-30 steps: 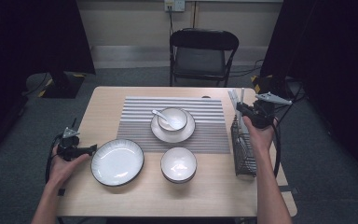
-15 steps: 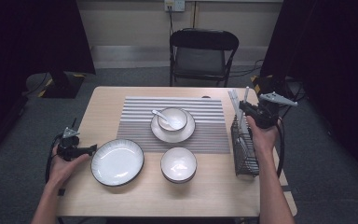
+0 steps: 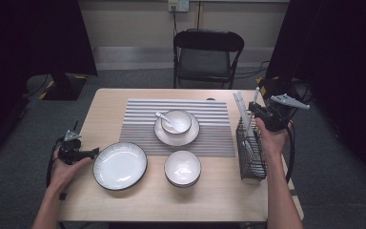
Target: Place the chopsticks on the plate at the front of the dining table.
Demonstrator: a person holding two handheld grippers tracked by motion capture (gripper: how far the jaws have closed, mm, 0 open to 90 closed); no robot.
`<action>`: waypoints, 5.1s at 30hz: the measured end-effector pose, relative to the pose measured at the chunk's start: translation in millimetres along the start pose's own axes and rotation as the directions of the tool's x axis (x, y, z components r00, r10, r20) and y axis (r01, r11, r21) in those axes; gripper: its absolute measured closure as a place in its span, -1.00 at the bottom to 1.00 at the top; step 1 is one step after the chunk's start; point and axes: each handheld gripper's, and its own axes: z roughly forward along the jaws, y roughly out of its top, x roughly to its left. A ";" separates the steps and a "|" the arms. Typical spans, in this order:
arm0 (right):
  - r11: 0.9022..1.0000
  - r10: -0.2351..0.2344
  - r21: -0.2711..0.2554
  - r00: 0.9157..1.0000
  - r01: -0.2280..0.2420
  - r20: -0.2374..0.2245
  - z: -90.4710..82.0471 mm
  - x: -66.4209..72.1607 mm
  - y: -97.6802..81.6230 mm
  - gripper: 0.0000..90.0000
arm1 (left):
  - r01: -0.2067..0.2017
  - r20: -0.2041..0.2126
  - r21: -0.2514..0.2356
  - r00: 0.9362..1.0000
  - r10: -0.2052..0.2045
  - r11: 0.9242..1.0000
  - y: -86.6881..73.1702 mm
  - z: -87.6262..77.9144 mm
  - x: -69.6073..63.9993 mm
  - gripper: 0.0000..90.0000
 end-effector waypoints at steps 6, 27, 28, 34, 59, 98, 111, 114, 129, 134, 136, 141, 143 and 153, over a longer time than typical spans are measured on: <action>1.000 -0.003 -0.012 1.000 0.003 0.003 -4.4 -0.9 4.0 0.89 | 0.000 0.000 0.000 1.000 0.000 1.000 0.0 0.0 0.0 -0.73; 0.998 -0.025 -0.056 0.999 0.024 -0.022 -15.0 5.9 24.7 0.89 | 0.000 0.000 0.000 1.000 0.000 1.000 0.0 0.0 0.0 -0.73; 0.998 -0.017 -0.060 0.999 0.015 -0.030 -15.3 6.1 25.4 0.89 | 0.000 0.000 0.000 1.000 0.000 1.000 0.0 0.0 0.0 -0.73; 0.998 -0.021 -0.066 0.999 0.019 -0.028 -16.3 8.2 27.0 0.89 | 0.000 0.000 0.000 1.000 0.000 1.000 0.0 0.0 0.0 -0.73; 0.992 -0.078 -0.102 0.996 0.074 -0.039 -26.2 21.4 50.5 0.89 | -0.010 -0.001 0.002 1.000 0.010 1.000 -0.3 -0.8 0.7 -0.72; 0.982 -0.116 -0.165 0.978 0.087 -0.172 -17.6 68.5 74.3 0.89 | 0.001 0.070 -0.027 0.998 0.001 1.000 8.4 -20.1 -7.9 -0.53; 0.984 -0.108 -0.161 0.966 0.070 -0.237 -5.5 84.4 69.8 0.89 | -0.019 0.130 -0.119 0.991 0.034 0.993 20.2 -44.9 -15.9 -0.54; 0.985 -0.115 -0.157 0.960 0.076 -0.255 -3.6 90.5 68.9 0.89 | -0.025 0.155 -0.111 0.987 0.042 0.994 18.9 -46.2 -21.2 -0.52; 0.985 -0.120 -0.159 0.940 0.072 -0.318 8.2 115.4 64.8 0.89 | -0.168 0.221 -0.180 0.953 0.206 0.969 19.8 -73.5 -54.5 -0.46; 0.985 -0.123 -0.154 0.935 0.075 -0.332 12.9 123.4 64.2 0.89 | -0.163 0.275 -0.199 0.937 0.215 0.966 22.2 -82.1 -63.7 -0.45; 0.985 -0.123 -0.153 0.934 0.074 -0.337 14.6 126.8 63.7 0.89 | -0.149 0.311 -0.212 0.927 0.211 0.966 22.5 -83.5 -66.7 -0.45; 0.986 -0.123 -0.152 0.926 0.072 -0.357 18.4 135.0 62.9 0.89 | -0.139 0.363 -0.223 0.907 0.215 0.965 19.9 -85.9 -75.4 -0.42; 0.985 -0.129 -0.153 0.922 0.077 -0.366 18.1 139.7 62.9 0.89 | -0.141 0.369 -0.241 0.902 0.225 0.960 18.6 -88.7 -78.1 -0.41; 0.986 -0.126 -0.150 0.904 0.070 -0.409 24.4 159.8 61.2 0.89 | -0.111 0.433 -0.263 0.874 0.220 0.958 14.5 -97.5 -90.0 -0.43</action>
